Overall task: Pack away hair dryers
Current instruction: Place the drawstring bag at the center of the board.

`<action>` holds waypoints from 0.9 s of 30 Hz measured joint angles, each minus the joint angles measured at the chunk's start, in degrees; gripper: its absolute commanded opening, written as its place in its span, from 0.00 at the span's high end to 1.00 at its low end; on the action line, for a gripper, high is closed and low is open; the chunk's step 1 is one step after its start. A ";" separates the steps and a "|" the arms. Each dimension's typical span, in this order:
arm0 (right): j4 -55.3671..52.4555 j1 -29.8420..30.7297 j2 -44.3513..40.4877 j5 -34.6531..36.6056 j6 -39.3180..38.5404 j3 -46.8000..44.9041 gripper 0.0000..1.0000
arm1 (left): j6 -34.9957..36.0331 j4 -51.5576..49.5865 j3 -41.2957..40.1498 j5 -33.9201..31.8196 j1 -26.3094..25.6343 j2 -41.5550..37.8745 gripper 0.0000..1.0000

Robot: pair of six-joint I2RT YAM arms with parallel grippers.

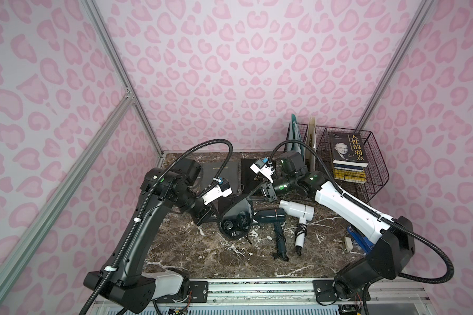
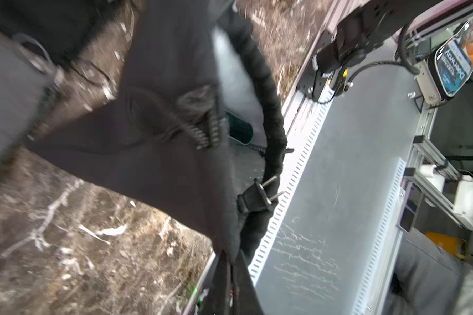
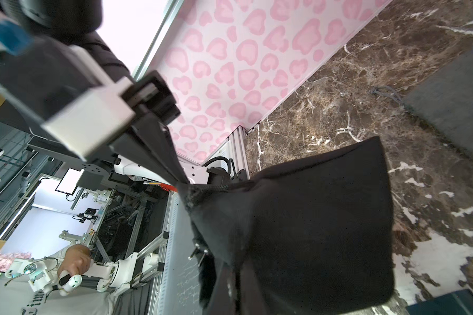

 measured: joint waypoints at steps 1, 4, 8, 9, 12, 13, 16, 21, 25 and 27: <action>-0.39 0.11 0.48 0.31 -0.15 0.00 1.00 | -0.28 0.00 0.81 0.48 0.00 0.09 0.98; -2.19 0.15 1.88 1.97 -1.05 -0.17 1.00 | -1.29 0.00 2.23 1.25 0.02 1.51 0.98; -4.35 0.63 4.24 3.78 -2.67 -0.20 1.00 | -3.61 0.00 4.96 2.56 1.09 3.72 0.99; -4.87 1.01 4.59 4.02 -3.10 -0.31 1.00 | -3.65 0.00 6.01 3.34 1.33 4.07 0.98; -5.57 2.43 4.98 4.33 -4.46 -0.37 1.00 | -3.52 0.00 9.05 6.67 1.99 4.66 0.98; -5.53 2.75 5.01 4.33 -4.66 -0.37 1.00 | -3.30 0.00 9.84 7.61 1.99 4.81 0.98; -5.53 3.26 5.01 4.70 -4.85 -0.35 1.00 | -2.91 0.00 10.32 9.22 2.03 5.57 0.98; -6.75 3.15 4.76 8.02 -4.57 0.39 1.00 | -3.41 0.00 3.13 6.91 2.25 5.55 0.98; -7.28 3.17 4.17 8.94 -4.37 1.42 1.00 | -4.59 0.09 -1.75 3.65 2.34 4.07 0.98; -7.15 3.17 3.43 9.05 -4.07 1.40 1.00 | -4.63 0.31 -3.08 2.58 2.49 3.13 0.99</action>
